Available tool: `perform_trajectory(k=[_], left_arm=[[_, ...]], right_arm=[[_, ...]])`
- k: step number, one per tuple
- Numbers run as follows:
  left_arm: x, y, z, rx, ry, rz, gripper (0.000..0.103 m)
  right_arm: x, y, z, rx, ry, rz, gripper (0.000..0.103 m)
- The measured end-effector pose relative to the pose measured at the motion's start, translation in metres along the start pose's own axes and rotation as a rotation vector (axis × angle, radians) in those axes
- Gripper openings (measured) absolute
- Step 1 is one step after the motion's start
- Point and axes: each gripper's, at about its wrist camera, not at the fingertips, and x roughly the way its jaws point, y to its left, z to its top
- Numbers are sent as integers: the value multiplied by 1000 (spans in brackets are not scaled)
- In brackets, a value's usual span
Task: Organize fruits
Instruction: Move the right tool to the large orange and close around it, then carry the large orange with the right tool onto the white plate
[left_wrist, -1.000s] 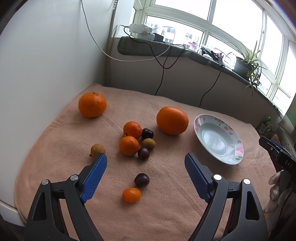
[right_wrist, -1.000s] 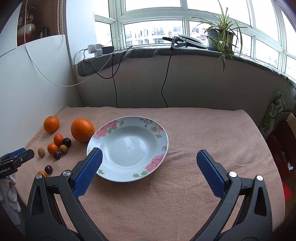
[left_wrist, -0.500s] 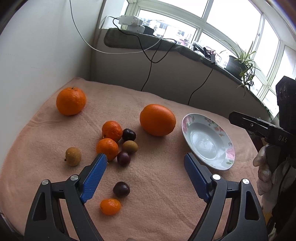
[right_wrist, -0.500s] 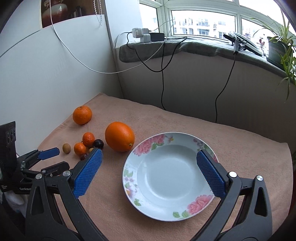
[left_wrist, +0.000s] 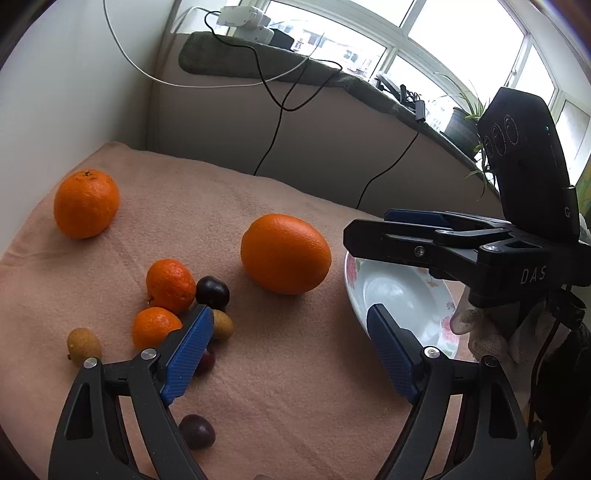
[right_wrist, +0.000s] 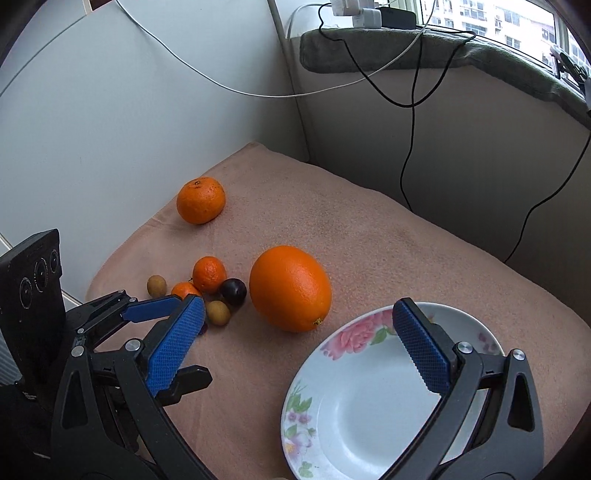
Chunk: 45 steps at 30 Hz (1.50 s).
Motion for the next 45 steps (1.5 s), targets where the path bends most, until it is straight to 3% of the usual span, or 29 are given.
perform_trajectory(k=[8, 12, 28, 32, 45], left_arm=[[20, 3, 11, -3, 17, 2, 80], [30, 5, 17, 6, 23, 6, 69], [64, 5, 34, 36, 70, 11, 65], [70, 5, 38, 35, 80, 1, 62], [63, 11, 33, 9, 68, -28, 61]], right_arm=[[34, -4, 13, -44, 80, 11, 103], [47, -6, 15, -49, 103, 20, 99], [79, -3, 19, -81, 203, 97, 83], [87, -2, 19, -90, 240, 92, 73], [83, -8, 25, -38, 239, 107, 72]])
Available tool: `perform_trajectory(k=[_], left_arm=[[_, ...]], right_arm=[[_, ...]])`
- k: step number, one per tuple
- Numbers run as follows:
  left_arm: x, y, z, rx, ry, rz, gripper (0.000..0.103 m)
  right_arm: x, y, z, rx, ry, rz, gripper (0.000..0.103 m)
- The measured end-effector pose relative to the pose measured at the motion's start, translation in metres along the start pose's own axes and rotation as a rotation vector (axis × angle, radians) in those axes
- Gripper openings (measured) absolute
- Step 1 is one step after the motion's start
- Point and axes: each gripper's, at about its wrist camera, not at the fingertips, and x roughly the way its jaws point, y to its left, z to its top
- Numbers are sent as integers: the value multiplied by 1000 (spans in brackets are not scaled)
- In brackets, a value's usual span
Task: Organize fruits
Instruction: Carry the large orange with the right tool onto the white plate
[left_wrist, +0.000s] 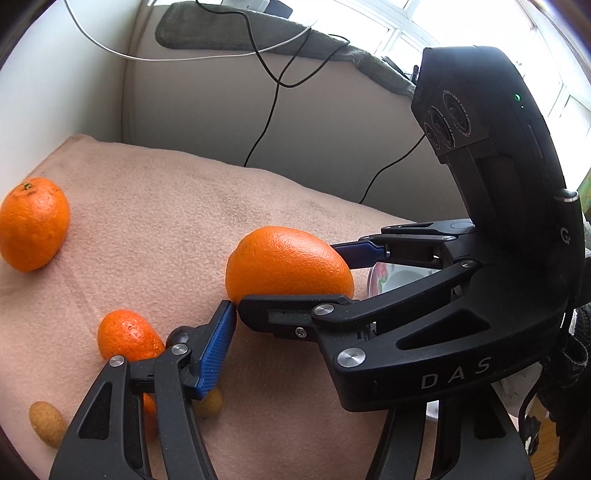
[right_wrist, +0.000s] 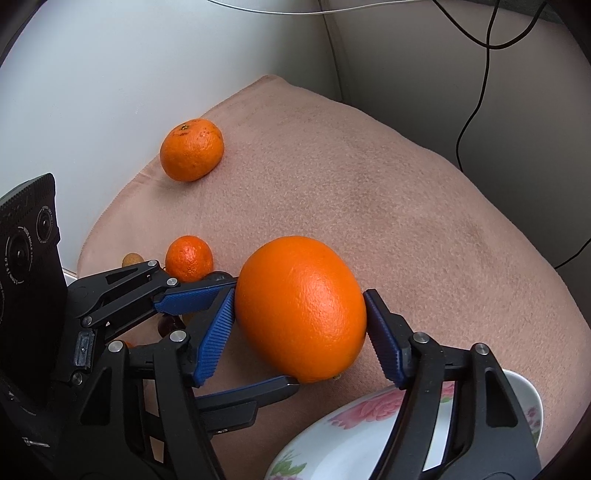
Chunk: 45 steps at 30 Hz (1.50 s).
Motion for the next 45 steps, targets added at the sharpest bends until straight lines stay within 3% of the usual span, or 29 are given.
perform_trajectory(k=[15, 24, 45], left_arm=[[-32, -9, -8, 20, -49, -3, 61], [-46, -36, -18, 56, -61, -43, 61], [-30, -99, -51, 135, 30, -123, 61]], right_arm=[[-28, 9, -3, 2, -44, -5, 72], [-59, 5, -22, 21, -72, -35, 72], [-94, -22, -94, 111, -63, -107, 72]])
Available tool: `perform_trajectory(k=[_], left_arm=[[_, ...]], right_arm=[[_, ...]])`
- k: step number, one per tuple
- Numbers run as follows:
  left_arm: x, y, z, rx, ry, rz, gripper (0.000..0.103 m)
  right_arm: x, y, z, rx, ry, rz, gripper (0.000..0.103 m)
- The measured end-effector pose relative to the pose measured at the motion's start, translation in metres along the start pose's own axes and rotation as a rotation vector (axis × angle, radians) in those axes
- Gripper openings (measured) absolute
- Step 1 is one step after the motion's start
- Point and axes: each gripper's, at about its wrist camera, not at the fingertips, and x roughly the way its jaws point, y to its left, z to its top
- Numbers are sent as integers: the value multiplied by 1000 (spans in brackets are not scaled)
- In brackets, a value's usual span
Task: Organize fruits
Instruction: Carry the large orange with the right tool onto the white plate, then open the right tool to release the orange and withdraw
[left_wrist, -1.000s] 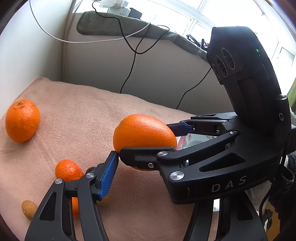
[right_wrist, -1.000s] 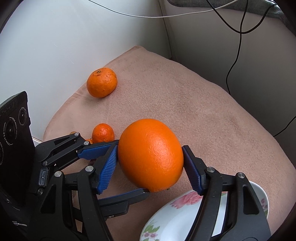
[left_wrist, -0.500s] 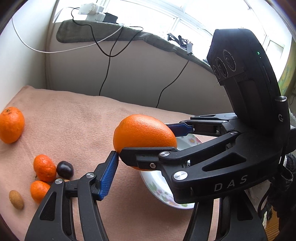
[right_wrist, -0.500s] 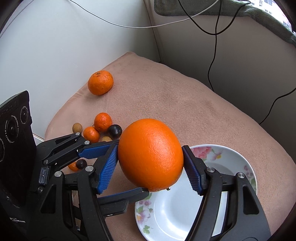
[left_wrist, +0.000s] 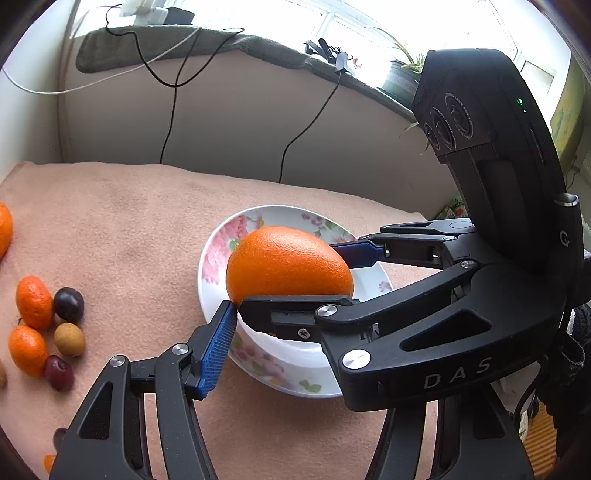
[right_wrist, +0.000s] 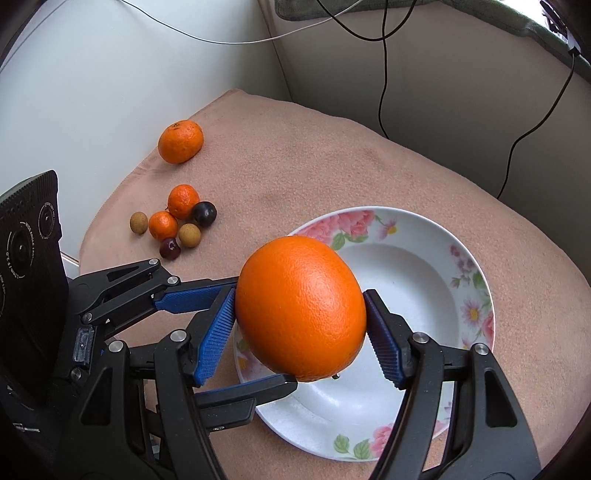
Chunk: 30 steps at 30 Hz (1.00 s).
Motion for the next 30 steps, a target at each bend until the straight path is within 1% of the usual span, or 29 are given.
perform_trajectory(k=[5, 13, 16, 17, 18, 20, 26, 30], left_arm=[[4, -7, -4, 10, 16, -3, 60], [4, -17, -8, 40, 27, -3, 58], [3, -17, -6, 32, 25, -10, 58], [2, -16, -6, 31, 23, -6, 58], [0, -15, -6, 29, 21, -6, 58], [0, -14, -4, 26, 15, -15, 58], [0, -12, -6, 35, 17, -15, 58], [-2, -10, -5, 37, 10, -9, 58]], right_arm=[[-1, -7, -9, 14, 10, -13, 72], [5, -10, -14, 21, 33, -47, 72], [-3, -7, -14, 8, -5, -73, 72], [-6, -7, -14, 6, -18, -81, 74], [-10, -7, -14, 7, -29, -86, 79], [-17, -9, -13, 16, -54, -96, 82], [-33, -20, -13, 79, -108, -87, 83], [-41, -22, -16, 94, -134, -89, 83]])
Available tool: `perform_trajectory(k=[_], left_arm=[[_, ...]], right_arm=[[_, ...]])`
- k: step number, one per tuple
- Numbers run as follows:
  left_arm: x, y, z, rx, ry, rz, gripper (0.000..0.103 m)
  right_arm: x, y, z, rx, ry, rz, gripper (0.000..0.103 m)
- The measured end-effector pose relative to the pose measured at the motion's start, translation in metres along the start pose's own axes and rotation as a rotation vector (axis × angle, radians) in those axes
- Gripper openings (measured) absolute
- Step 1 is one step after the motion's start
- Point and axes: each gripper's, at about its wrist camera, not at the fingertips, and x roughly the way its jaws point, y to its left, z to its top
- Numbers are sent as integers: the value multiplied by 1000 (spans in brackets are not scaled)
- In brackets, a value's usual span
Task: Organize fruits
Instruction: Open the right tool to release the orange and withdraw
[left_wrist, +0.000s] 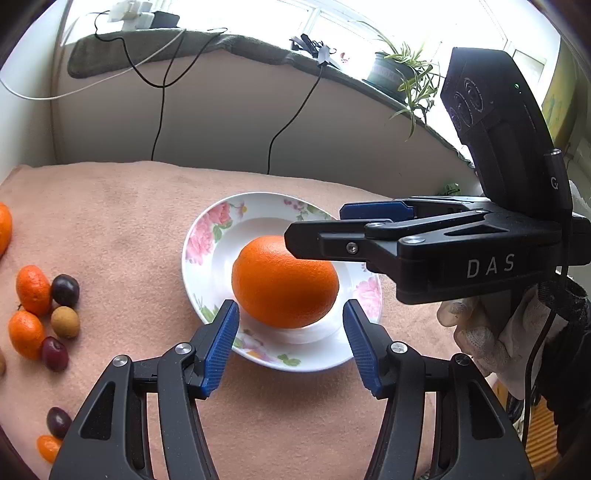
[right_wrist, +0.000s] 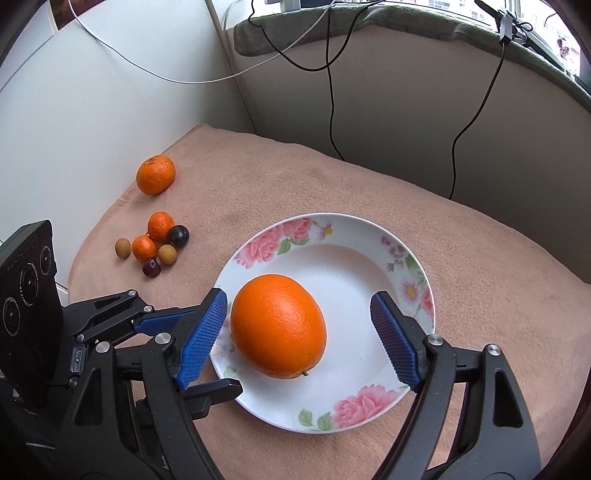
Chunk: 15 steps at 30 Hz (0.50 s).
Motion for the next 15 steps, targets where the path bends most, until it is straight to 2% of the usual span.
perform_trajectory(k=[7, 11, 15], left_arm=[[-9, 6, 0, 3, -23, 26, 60], [-23, 10, -2, 4, -59, 59, 66], [-35, 22, -3, -12, -80, 90, 66]], right_arm=[[-8, 3, -3, 10, -35, 4, 83], [-10, 9, -3, -5, -53, 4, 83], [-11, 17, 0, -21, -72, 24, 83]])
